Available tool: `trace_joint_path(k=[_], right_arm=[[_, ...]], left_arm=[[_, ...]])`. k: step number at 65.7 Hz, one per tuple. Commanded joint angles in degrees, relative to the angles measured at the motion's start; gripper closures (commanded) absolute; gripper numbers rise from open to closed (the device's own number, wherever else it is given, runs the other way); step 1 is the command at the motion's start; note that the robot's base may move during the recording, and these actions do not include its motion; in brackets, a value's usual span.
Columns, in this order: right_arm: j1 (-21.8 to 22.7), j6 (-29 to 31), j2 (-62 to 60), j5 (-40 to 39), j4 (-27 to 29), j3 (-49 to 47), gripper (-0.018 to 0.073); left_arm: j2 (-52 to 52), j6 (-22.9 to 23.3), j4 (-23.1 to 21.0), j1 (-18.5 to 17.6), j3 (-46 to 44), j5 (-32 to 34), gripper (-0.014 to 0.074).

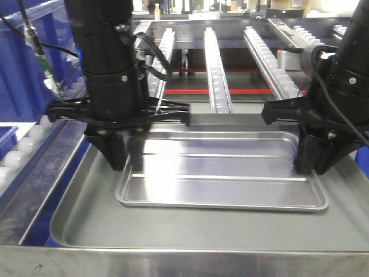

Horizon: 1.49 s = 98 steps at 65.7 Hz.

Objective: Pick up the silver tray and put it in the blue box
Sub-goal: 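Close both grippers on the tray edges and lift it up, then hold the lifted tray level with both grippers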

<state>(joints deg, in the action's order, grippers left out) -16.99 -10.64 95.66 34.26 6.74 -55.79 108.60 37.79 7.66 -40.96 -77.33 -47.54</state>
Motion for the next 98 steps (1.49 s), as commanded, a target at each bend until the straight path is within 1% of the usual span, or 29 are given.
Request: trace_joint_path(k=[1,7,19,24,35,39,45,55,63,68,73,82,87,98], right_arm=[[0.0,0.56,-2.07,-2.25,-0.07,-1.6,0.0499],[0.0,0.56,-2.73,-1.28,-0.07,-2.09,0.0499],[0.0,0.46,-6.95,3.69,-1.73,-5.44,0.0499],[0.0,-0.04,-9.75,5.7,-3.23,-7.04,0.0499],[-0.4,-4.47,-17.27,8.84,-8.53,-8.74,0.0499],[-0.75,-6.01,-20.32,9.81,-10.11,-8.74,0.0499],[-1.08,-6.46,-23.81,11.67,-11.22,-8.74,0.0499],[-1.43,-6.46,-28.71,15.21,-11.28,-8.74,0.0499],[-1.49,-6.46,-31.76,16.33,-11.28,-8.74,0.0499],[-1.49,-6.46,-33.04,16.68,-11.28,-8.74,0.0499],[-1.49,-6.46,-33.54,17.04,-11.28,-8.67,0.0499],[-1.49,-6.46,-33.39,17.59,-11.28,-8.67,0.0499],[-1.49,-6.46,-33.39,17.59,-11.28,-8.67,0.0499],[-1.49,-6.46,-33.39,17.59,-11.28,-8.67,0.0499]], left_arm=[[-2.52,0.13,0.78,0.25,-1.51,1.66,0.0689],[-3.0,0.13,1.03,0.25,-1.8,0.77,0.0693],[-7.32,-0.03,1.16,0.25,-1.89,0.77,0.0693],[-10.18,-0.18,2.19,0.25,-1.89,-0.59,0.0694],[-17.03,-0.18,4.67,-0.27,-1.89,-2.09,0.0694],[-19.46,-0.07,5.6,-1.08,-1.89,-3.21,0.0693],[-22.95,1.1,7.21,-2.88,-1.89,-5.12,0.0693],[-27.1,5.34,12.71,-7.33,-1.89,-9.42,0.0693],[-29.28,7.92,15.19,-11.29,-1.89,-11.02,0.0693],[-29.91,9.83,16.87,-12.77,-2.27,-11.72,0.0693],[-29.96,10.4,17.53,-13.45,-3.44,-12.82,0.0693],[-29.96,10.64,17.92,-13.45,-5.18,-12.94,0.0693],[-29.96,10.64,18.03,-13.45,-5.29,-12.94,0.0693],[-29.96,10.64,19.71,-13.45,-5.29,-12.83,0.0694]])
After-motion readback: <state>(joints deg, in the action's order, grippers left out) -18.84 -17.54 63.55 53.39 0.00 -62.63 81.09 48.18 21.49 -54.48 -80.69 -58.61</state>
